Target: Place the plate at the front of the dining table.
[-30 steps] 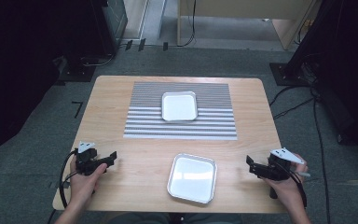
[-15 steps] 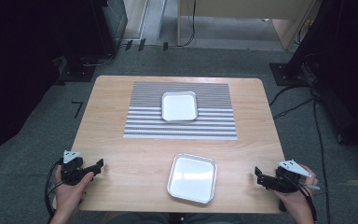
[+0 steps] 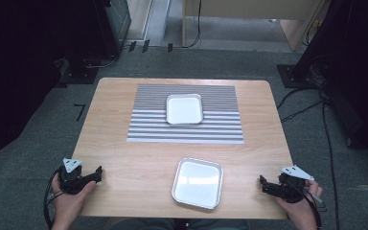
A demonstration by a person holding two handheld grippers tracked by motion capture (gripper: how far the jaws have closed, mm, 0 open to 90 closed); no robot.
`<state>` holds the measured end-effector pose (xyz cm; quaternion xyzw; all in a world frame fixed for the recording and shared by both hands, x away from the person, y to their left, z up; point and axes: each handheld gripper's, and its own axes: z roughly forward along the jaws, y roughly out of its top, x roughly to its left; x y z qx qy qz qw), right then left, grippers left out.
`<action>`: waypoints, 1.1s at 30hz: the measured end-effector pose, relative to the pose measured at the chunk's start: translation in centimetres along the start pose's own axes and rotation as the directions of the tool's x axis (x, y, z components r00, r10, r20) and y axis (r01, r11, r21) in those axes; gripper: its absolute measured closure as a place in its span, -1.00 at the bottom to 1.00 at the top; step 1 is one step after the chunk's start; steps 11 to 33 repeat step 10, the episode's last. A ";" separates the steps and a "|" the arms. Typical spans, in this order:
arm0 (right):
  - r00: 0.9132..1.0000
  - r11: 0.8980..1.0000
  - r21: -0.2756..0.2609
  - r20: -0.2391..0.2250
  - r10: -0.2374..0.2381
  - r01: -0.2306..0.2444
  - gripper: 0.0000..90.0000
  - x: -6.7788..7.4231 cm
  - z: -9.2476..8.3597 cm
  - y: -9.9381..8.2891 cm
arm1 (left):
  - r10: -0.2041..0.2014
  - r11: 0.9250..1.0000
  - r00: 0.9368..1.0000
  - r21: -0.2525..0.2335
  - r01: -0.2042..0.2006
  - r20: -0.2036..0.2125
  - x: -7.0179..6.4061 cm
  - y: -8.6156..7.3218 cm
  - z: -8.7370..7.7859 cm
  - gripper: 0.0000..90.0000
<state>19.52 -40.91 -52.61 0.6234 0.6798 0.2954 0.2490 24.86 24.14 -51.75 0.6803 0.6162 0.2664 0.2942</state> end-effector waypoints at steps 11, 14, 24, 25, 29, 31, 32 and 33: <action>1.000 1.000 -0.008 -0.019 0.016 -0.016 -0.96 -0.4 0.0 0.0 | -0.001 1.000 1.000 -0.002 0.001 -0.001 0.0 0.0 0.0 -0.70; 1.000 1.000 -0.008 -0.019 0.016 -0.016 -0.96 -0.4 0.0 0.0 | -0.001 1.000 1.000 -0.002 0.001 -0.001 0.0 0.0 0.0 -0.70; 1.000 1.000 -0.008 -0.019 0.016 -0.016 -0.96 -0.4 0.0 0.0 | -0.001 1.000 1.000 -0.002 0.001 -0.001 0.0 0.0 0.0 -0.70; 1.000 1.000 -0.008 -0.019 0.016 -0.016 -0.96 -0.4 0.0 0.0 | -0.001 1.000 1.000 -0.002 0.001 -0.001 0.0 0.0 0.0 -0.70; 1.000 1.000 -0.008 -0.019 0.016 -0.016 -0.96 -0.4 0.0 0.0 | -0.001 1.000 1.000 -0.002 0.001 -0.001 0.0 0.0 0.0 -0.70; 1.000 1.000 -0.008 -0.019 0.016 -0.016 -0.96 -0.4 0.0 0.0 | -0.001 1.000 1.000 -0.002 0.001 -0.001 0.0 0.0 0.0 -0.70; 1.000 1.000 -0.008 -0.019 0.016 -0.016 -0.96 -0.4 0.0 0.0 | -0.001 1.000 1.000 -0.002 0.001 -0.001 0.0 0.0 0.0 -0.70; 1.000 1.000 -0.008 -0.019 0.016 -0.016 -0.96 -0.4 0.0 0.0 | -0.001 1.000 1.000 -0.002 0.001 -0.001 0.0 0.0 0.0 -0.70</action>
